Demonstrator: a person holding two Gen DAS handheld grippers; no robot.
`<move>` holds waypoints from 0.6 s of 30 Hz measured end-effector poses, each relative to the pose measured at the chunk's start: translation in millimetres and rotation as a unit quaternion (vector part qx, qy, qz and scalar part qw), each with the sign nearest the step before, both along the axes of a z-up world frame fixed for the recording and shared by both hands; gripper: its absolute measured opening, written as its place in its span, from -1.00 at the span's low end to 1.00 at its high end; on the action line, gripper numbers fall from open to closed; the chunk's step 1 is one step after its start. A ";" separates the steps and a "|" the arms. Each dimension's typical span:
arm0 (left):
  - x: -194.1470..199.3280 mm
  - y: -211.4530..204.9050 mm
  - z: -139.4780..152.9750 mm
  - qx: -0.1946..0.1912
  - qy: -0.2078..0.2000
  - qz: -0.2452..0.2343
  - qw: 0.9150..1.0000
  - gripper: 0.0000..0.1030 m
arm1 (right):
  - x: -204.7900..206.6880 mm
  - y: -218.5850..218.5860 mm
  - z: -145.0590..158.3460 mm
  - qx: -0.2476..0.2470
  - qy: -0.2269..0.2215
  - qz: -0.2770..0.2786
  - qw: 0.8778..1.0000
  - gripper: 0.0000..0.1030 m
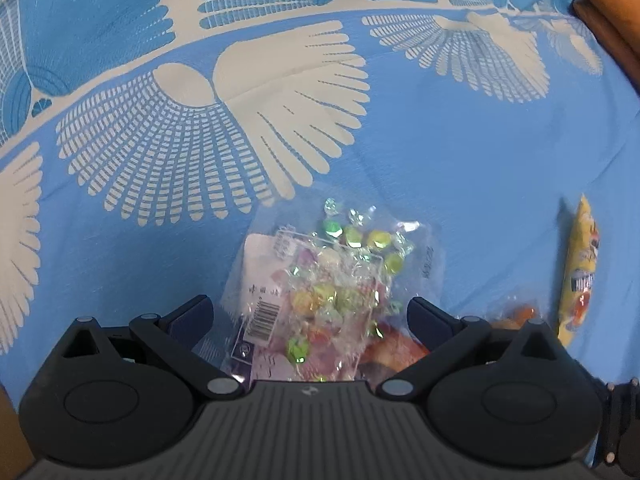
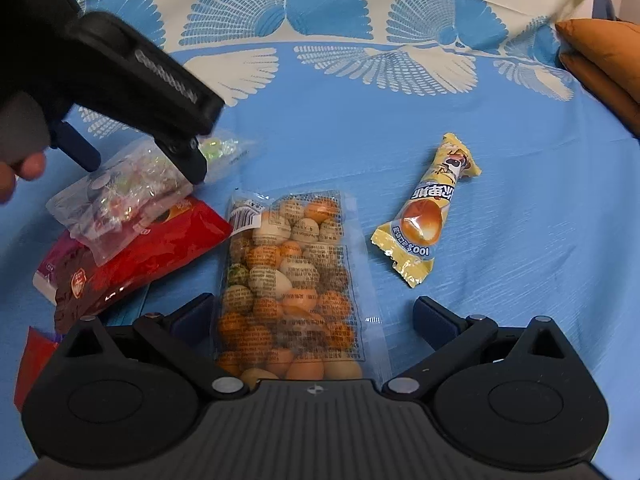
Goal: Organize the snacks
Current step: 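Close the left gripper on the candy bag while the right gripper grasps the peanut bag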
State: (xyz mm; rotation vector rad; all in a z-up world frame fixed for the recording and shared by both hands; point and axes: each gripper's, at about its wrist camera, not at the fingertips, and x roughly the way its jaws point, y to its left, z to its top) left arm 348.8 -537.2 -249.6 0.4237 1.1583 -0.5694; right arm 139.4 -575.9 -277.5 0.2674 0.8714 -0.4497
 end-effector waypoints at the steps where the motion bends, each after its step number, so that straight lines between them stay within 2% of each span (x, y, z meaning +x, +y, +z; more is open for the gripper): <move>1: 3.6 4.7 1.3 -0.009 0.006 0.006 1.000 0.96 | -0.1 0.2 -0.2 -0.001 0.000 0.000 1.000 1.00; 2: 7.5 8.3 2.0 -0.016 0.014 0.011 1.000 0.92 | 0.1 0.3 -0.1 -0.001 0.001 0.000 1.000 1.00; 5: 16.3 19.7 7.1 -0.038 0.025 0.027 0.999 0.64 | 0.9 1.8 0.8 -0.005 0.004 -0.002 1.000 1.00; 6: 17.7 24.4 10.2 -0.047 0.023 0.036 0.998 0.35 | 1.1 2.4 1.1 -0.005 0.005 -0.005 1.000 1.00; 8: 23.0 34.5 16.5 -0.073 0.029 0.041 0.996 -0.45 | -0.7 5.9 3.0 -0.005 0.001 -0.004 1.000 0.87; 9: 25.6 38.7 20.2 -0.085 0.036 0.045 0.995 -0.98 | -2.1 9.2 5.1 -0.008 -0.004 0.003 1.000 0.61; 10: 27.6 41.8 21.7 -0.076 0.037 0.057 0.995 -1.00 | -3.1 12.9 7.4 -0.014 -0.011 0.013 1.000 0.45; 13: 31.0 56.3 24.8 -0.067 0.029 0.081 0.994 -1.00 | -5.7 16.5 9.2 -0.020 -0.011 0.024 0.999 0.38; 16: 36.1 76.4 30.5 -0.097 0.040 0.103 0.989 -1.00 | -10.6 13.1 9.6 -0.013 -0.017 0.022 1.000 0.37; 18: 37.8 82.8 33.0 -0.131 0.061 0.099 0.985 -0.96 | -13.2 14.5 9.1 -0.017 -0.019 0.025 0.999 0.38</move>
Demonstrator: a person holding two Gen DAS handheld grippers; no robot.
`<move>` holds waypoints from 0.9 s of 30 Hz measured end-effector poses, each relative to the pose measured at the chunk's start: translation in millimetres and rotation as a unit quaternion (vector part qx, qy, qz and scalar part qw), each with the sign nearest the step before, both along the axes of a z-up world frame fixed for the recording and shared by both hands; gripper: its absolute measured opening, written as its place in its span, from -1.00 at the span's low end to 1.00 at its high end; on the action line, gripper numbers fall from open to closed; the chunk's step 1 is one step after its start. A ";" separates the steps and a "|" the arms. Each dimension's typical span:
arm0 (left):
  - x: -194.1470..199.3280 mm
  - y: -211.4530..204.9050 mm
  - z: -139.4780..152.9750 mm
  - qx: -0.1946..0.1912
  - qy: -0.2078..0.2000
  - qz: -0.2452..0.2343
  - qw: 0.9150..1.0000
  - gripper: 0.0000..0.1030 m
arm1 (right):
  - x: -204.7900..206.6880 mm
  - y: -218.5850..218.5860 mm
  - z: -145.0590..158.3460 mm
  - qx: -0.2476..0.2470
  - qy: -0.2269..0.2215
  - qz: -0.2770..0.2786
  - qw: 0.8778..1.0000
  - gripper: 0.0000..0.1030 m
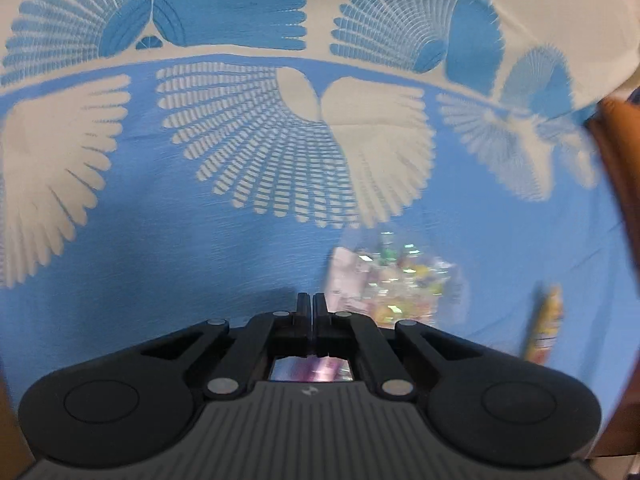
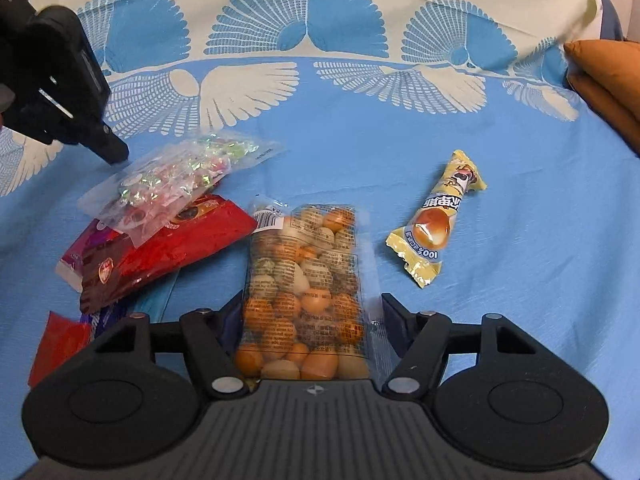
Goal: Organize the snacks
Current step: 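Close the left gripper on the candy bag while the right gripper grasps the peanut bag, then lift both bags and carry them over the cardboard box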
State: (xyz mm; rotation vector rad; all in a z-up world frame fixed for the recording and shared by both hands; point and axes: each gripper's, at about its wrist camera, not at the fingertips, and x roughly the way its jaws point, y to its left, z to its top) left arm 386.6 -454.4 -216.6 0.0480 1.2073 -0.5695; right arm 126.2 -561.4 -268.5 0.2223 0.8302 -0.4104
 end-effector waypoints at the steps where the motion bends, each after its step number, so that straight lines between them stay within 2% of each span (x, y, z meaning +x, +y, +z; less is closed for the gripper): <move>1: -1.4 -0.7 2.5 -0.012 0.003 -0.006 1.000 -0.60 | -1.5 -0.2 -0.7 0.000 -0.003 -0.001 1.000 0.39; 2: -4.1 -4.4 5.4 -0.017 0.001 -0.016 1.000 -0.25 | -1.8 -0.4 -1.1 0.000 -0.006 -0.003 1.000 0.39; 3: -8.3 -10.8 9.4 -0.017 -0.010 -0.030 0.999 0.54 | -2.0 0.0 -1.5 0.000 -0.007 -0.004 1.000 0.42; 4: -14.0 -19.5 13.5 -0.016 -0.032 -0.047 0.998 1.00 | -1.7 0.5 -2.1 0.002 -0.007 -0.005 1.000 0.46; 6: -29.7 -42.1 21.5 0.006 -0.089 -0.084 0.992 1.00 | -0.3 -0.4 -3.4 0.003 -0.009 -0.007 1.000 0.50; 7: -34.3 -54.8 20.6 0.022 -0.100 -0.100 0.990 1.00 | -0.6 0.4 -4.2 0.002 -0.010 -0.006 1.000 0.52; 9: -41.7 -81.2 9.5 0.070 -0.101 -0.133 0.983 1.00 | -1.2 1.7 -5.4 0.000 -0.014 -0.005 1.000 0.55; 11: -49.0 -104.2 -6.0 0.126 -0.107 -0.166 0.972 1.00 | -0.8 1.6 -6.2 0.000 -0.017 -0.004 1.000 0.59; 13: -51.2 -115.2 -21.9 0.168 -0.107 -0.179 0.963 1.00 | -0.5 1.2 -6.8 -0.001 -0.019 -0.004 1.000 0.63; 15: -47.9 -107.9 -32.4 0.183 -0.098 -0.165 0.964 0.92 | -0.6 1.3 -7.6 -0.003 -0.020 -0.004 1.000 0.66; 17: -40.1 -95.8 -25.3 0.147 -0.094 -0.142 0.974 0.66 | -0.6 1.6 -7.7 -0.003 -0.020 -0.004 1.000 0.66; 19: -30.3 -79.8 -8.3 0.099 -0.077 -0.112 0.986 0.11 | -1.2 1.8 -7.2 -0.003 -0.022 -0.004 1.000 0.66; 20: -25.5 -69.9 0.2 0.071 -0.068 -0.094 0.991 -0.05 | -1.4 2.3 -7.2 -0.004 -0.022 -0.005 1.000 0.66; 21: -20.7 -61.8 7.5 0.050 -0.063 -0.079 0.994 -0.32 | -1.9 2.8 -7.1 -0.005 -0.022 -0.006 1.000 0.64; 22: -17.8 -59.0 13.1 0.040 -0.061 -0.072 0.995 -0.45 | -2.8 3.9 -6.7 -0.007 -0.023 -0.007 1.000 0.50; 25: -16.3 -45.2 29.9 0.025 -0.070 -0.063 0.995 -0.69 | -5.8 5.6 -1.7 -0.011 -0.022 -0.016 1.000 0.22; 27: -16.6 -34.4 39.4 0.019 -0.074 -0.054 0.996 -0.74 | -10.4 4.6 3.1 -0.003 -0.026 -0.017 1.000 0.08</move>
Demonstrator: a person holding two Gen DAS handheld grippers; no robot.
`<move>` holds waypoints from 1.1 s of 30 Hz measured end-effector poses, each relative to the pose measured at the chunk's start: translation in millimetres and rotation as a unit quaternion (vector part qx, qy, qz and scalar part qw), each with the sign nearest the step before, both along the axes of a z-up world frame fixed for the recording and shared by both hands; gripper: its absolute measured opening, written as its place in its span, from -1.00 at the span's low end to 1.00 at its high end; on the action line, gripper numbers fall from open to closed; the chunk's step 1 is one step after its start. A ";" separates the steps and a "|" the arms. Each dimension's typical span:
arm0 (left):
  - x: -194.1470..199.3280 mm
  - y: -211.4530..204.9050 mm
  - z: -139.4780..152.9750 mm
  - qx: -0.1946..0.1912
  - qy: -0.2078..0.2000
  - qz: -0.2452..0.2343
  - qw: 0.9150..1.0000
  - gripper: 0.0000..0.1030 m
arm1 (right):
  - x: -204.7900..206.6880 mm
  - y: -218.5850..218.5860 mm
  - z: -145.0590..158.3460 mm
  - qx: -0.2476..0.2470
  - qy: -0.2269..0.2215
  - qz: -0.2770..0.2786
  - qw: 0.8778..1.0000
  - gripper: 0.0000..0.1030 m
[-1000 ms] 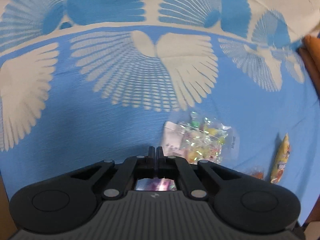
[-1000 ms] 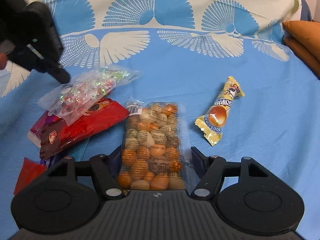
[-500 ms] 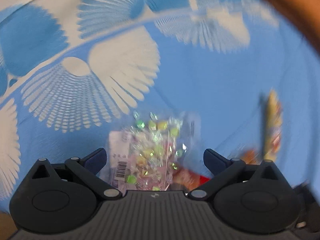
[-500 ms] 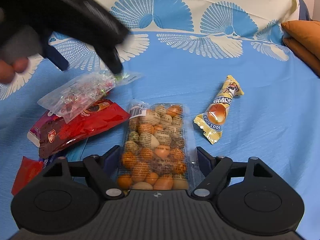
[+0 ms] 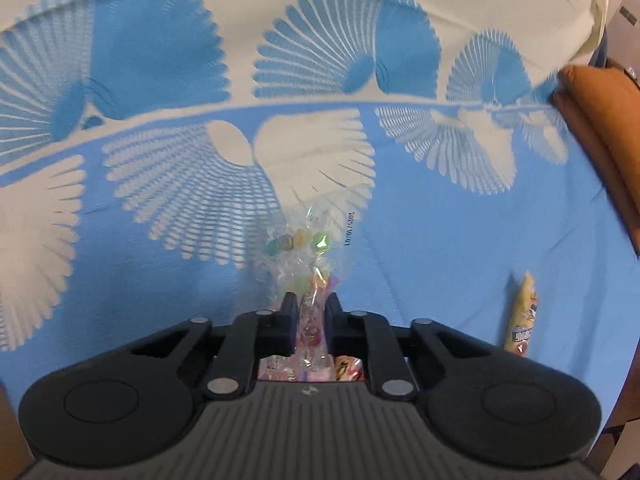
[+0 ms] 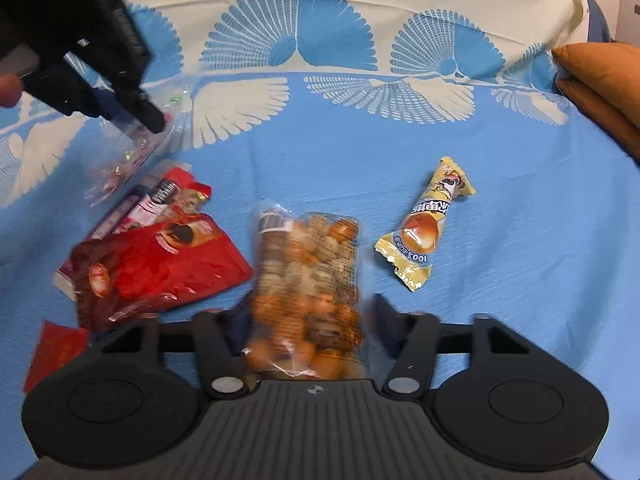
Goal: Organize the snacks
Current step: 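Lift both bags and carry them over the cardboard box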
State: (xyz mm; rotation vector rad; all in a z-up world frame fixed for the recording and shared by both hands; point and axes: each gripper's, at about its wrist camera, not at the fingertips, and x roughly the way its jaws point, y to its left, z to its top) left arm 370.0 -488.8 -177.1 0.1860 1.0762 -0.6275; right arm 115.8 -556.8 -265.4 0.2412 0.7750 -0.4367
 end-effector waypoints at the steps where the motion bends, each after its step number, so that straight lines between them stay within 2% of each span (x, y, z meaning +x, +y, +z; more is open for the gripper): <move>1: -0.7 5.3 3.9 -0.005 -0.001 0.004 1.000 -0.76 | -2.6 -0.2 2.6 0.004 0.004 -0.003 1.000 0.06; 3: -7.9 26.9 16.7 -0.019 -0.006 0.011 1.000 -0.88 | -10.1 -0.4 7.0 0.009 0.003 -0.009 1.000 0.03; 11: -32.3 112.3 68.8 -0.091 -0.009 0.057 0.994 -0.91 | -55.7 4.4 50.3 0.025 -0.035 -0.057 0.997 0.02; 14: -43.2 139.5 90.8 -0.113 -0.008 0.073 0.991 -0.91 | -66.5 17.1 66.5 0.030 -0.045 -0.055 0.997 0.02; 21: -92.0 213.3 149.3 -0.147 -0.018 0.098 0.984 -0.91 | -80.8 67.7 112.3 0.030 -0.078 -0.011 0.996 0.03; 26: -138.5 273.3 191.1 -0.156 -0.041 0.111 0.981 -0.91 | -88.0 109.6 153.6 0.038 -0.108 0.034 0.993 0.03; 33: -191.2 355.0 218.3 -0.156 -0.062 0.131 0.977 -0.91 | -98.8 177.6 200.6 0.043 -0.136 0.099 0.985 0.03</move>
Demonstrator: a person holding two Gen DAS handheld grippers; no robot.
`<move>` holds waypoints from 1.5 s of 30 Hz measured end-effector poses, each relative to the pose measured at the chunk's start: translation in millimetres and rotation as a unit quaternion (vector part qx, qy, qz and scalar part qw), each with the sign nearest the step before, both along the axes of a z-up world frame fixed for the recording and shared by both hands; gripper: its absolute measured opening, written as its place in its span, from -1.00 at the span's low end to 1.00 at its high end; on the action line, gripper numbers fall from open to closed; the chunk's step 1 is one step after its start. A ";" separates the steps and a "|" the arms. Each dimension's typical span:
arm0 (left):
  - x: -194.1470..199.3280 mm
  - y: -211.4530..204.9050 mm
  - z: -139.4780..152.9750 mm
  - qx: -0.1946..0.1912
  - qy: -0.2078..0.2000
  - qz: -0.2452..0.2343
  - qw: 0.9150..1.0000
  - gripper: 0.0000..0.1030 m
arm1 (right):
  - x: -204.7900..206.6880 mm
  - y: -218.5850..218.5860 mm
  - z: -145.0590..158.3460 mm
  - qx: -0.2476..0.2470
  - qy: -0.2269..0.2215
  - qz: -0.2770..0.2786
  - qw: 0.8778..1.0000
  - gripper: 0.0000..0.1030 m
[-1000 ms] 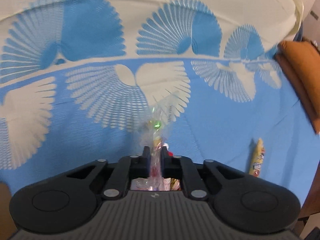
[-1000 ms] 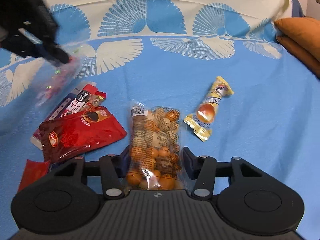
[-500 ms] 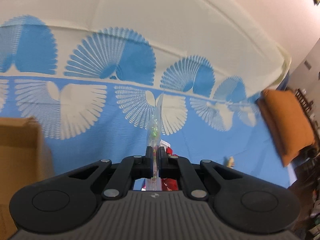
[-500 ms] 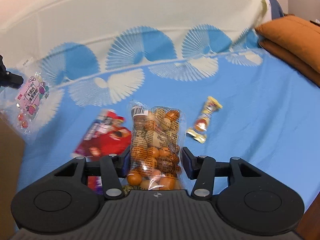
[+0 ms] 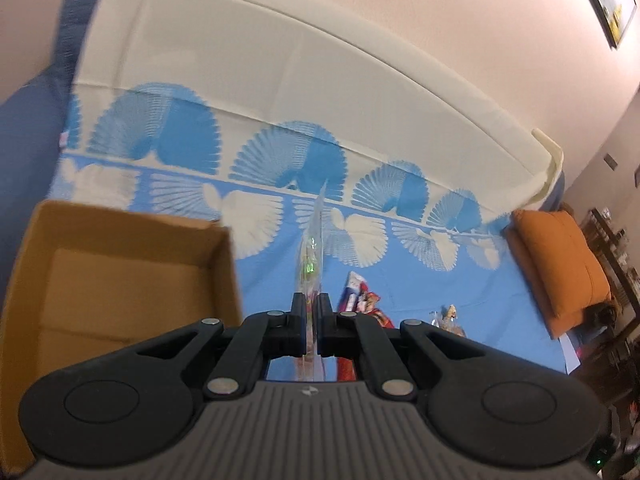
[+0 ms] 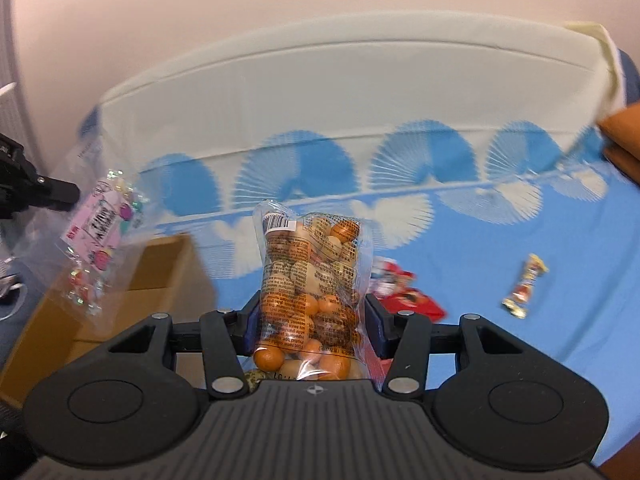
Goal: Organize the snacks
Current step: 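Lift both bags and carry them over the cardboard box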
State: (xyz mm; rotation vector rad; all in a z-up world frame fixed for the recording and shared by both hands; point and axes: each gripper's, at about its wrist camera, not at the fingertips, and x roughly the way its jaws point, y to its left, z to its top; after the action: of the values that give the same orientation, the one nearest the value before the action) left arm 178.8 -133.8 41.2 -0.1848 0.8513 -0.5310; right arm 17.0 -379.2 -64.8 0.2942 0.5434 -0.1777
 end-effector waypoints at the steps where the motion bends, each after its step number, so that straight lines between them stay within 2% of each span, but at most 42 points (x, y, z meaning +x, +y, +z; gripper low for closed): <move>1: -5.8 10.7 0.5 0.000 0.000 0.006 1.000 -0.91 | -1.3 10.7 4.7 -0.002 -0.002 0.010 1.000 0.03; 9: -46.0 76.6 -18.5 -0.013 0.007 0.034 0.999 -0.91 | -0.4 86.5 31.1 -0.015 0.009 0.078 0.997 0.03; 15: -51.9 111.3 -30.8 -0.031 0.013 0.053 0.998 -0.91 | 5.1 134.6 49.7 -0.033 0.012 0.106 0.994 0.03; 21: -53.2 134.9 -29.2 -0.035 0.001 0.064 0.997 -0.91 | 22.7 163.0 49.1 -0.045 0.028 0.124 0.991 0.03; 30: -50.0 147.0 -37.5 -0.024 0.002 0.076 0.997 -0.91 | 40.4 180.1 46.8 -0.056 0.035 0.138 0.988 0.03; 45: -38.1 146.6 -49.9 0.006 0.000 0.075 0.997 -0.91 | 51.9 180.9 39.4 -0.054 0.043 0.147 0.987 0.03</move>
State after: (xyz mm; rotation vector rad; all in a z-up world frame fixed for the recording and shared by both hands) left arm 140.7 12.8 -8.7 -0.2353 0.8333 -0.3855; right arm 68.9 -198.3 -25.4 0.0985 0.6541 0.0666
